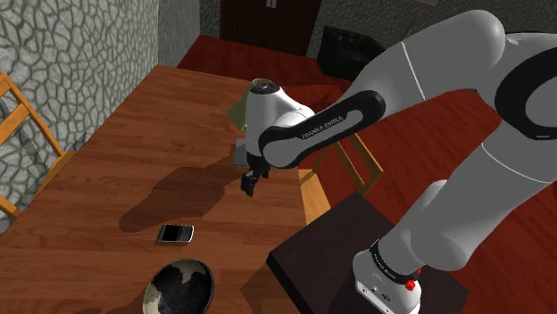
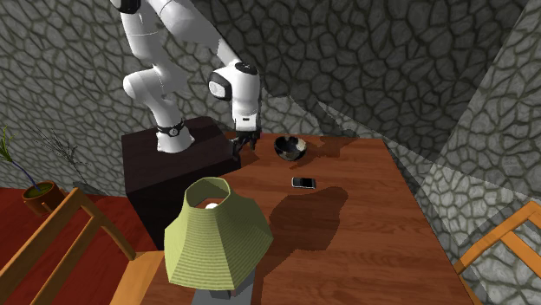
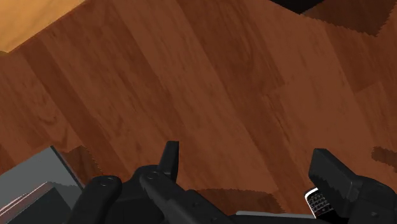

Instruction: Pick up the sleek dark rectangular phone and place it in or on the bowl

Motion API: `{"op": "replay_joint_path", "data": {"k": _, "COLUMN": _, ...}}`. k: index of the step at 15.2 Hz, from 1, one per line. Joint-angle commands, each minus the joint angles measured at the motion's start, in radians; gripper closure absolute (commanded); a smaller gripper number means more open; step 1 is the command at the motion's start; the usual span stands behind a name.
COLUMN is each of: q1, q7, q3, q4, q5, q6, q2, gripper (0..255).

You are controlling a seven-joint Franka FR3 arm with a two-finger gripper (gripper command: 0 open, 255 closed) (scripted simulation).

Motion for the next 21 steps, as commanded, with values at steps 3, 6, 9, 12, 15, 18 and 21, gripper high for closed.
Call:
{"op": "replay_joint_path", "data": {"k": 3, "q1": 0.028, "q7": 0.026, "q3": 0.017, "q4": 0.071, "q5": -0.052, "q6": 0.083, "q2": 0.14, "gripper": 0}}
{"op": "replay_joint_path", "data": {"k": 6, "q1": 0.059, "q7": 0.05, "q3": 0.021, "q4": 0.14, "q5": -0.098, "q6": 0.128, "q2": 0.246, "gripper": 0}}
{"op": "replay_joint_path", "data": {"k": 9, "q1": 0.097, "q7": 0.072, "q3": 0.018, "q4": 0.218, "q5": -0.143, "q6": 0.163, "q2": 0.35, "gripper": 0}}
{"op": "replay_joint_path", "data": {"k": 12, "q1": 0.139, "q7": 0.087, "q3": 0.011, "q4": 0.304, "q5": -0.182, "q6": 0.188, "q2": 0.452, "gripper": 0}}
{"op": "replay_joint_path", "data": {"k": 15, "q1": 0.184, "q7": 0.096, "q3": 0.003, "q4": 0.397, "q5": -0.216, "q6": 0.205, "q2": 0.552, "gripper": 0}}
{"op": "replay_joint_path", "data": {"k": 18, "q1": 0.228, "q7": 0.099, "q3": -0.004, "q4": 0.5, "q5": -0.243, "q6": 0.213, "q2": 0.651, "gripper": 0}}
{"op": "replay_joint_path", "data": {"k": 21, "q1": 0.269, "q7": 0.096, "q3": -0.009, "q4": 0.601, "q5": -0.264, "q6": 0.213, "q2": 0.742, "gripper": 0}}
